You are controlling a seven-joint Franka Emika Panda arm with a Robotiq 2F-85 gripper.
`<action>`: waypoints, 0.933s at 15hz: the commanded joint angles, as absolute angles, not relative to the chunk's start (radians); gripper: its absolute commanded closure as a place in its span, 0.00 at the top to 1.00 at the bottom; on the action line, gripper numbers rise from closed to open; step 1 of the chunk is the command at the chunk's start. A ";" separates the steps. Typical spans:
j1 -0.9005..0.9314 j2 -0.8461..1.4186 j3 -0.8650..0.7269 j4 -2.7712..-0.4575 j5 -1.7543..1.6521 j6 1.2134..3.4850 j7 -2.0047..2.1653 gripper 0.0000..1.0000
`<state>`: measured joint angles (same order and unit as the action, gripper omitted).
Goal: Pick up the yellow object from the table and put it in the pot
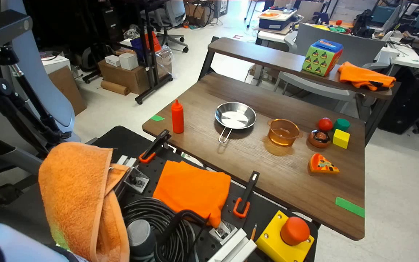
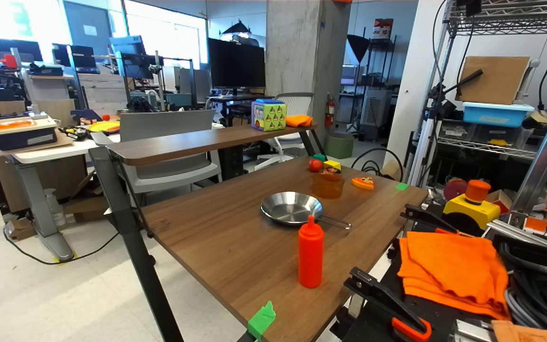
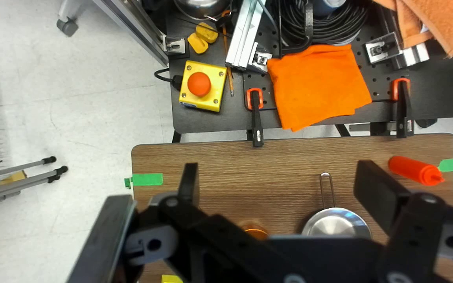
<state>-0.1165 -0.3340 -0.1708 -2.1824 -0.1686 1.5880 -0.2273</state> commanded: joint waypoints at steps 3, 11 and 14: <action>-0.117 -0.333 -0.171 -2.181 -0.168 1.586 -0.227 1.00; -0.117 -0.333 -0.171 -2.181 -0.168 1.586 -0.227 1.00; -0.117 -0.333 -0.171 -2.181 -0.168 1.586 -0.227 1.00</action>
